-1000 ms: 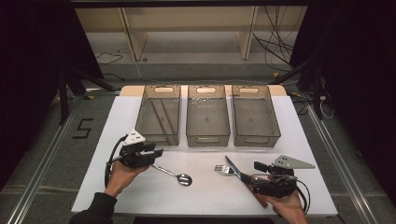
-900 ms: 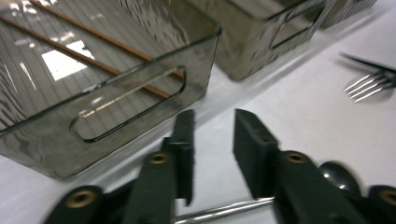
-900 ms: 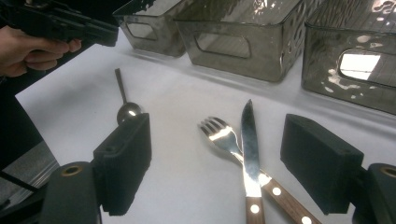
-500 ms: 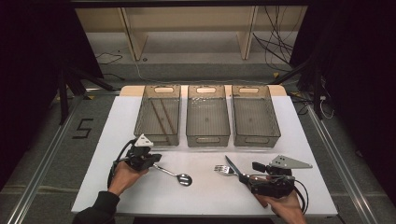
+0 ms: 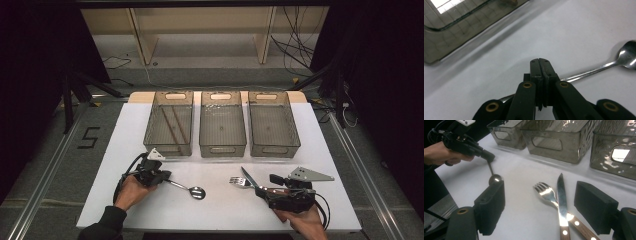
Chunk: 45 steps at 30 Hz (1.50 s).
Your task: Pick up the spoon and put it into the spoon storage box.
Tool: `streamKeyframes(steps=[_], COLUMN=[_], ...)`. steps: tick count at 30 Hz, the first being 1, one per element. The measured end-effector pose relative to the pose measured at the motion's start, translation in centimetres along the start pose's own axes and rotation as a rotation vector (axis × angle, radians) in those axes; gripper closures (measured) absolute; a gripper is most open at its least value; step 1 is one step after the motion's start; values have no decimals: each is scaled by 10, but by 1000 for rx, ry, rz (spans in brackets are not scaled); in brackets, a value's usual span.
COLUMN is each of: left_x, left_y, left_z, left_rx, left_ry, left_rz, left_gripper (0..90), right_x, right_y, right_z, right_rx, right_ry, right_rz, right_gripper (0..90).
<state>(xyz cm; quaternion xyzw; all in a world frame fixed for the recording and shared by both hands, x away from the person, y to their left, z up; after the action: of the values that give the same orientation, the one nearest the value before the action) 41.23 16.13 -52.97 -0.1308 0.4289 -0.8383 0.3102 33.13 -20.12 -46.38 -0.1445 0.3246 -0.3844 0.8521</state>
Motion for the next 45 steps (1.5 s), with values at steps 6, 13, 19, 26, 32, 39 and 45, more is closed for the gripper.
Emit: streamKeyframes(steps=[6,13,19,26,32,39,45], left_x=[8,23,38,55,58,52,55], left_y=[-8,-21,-31,-36,-37,-44,-45], left_z=[-7,-21,-32,-35,-34,-21,-12], left_rx=[-51,-96,-126,-168,-201,-157,-166], left_ry=[38,62,78,117,132,134,150], left_rz=[9,-3,-29,-49,-79,-58,-57], left_gripper=[891,891,891,890,889,696,383], right_x=[0,0,-1,0,-1,0,0], right_y=[-1,-2,-2,-2,-3,-3,-3], right_z=[0,0,0,0,0,0,0], right_rx=[3,5,1,1,4,5,5], right_ry=[-3,0,-2,-3,-3,3,0], right_rz=[0,0,-2,-3,-2,-2,-1], right_gripper=[257,257,257,257,257,257,257])
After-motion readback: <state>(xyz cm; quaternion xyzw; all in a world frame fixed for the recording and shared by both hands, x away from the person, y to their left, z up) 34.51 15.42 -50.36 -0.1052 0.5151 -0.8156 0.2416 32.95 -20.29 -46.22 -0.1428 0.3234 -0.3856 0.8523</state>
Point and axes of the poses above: each handheld gripper's, and its own axes: y roughly forward along the jaws, z roughly out of its top, x roughly to its right, the point moved 6 cm from there along y, roughly forward along the jaws, and after that the axes turned 12 degrees about y, right-handed, at the moved point
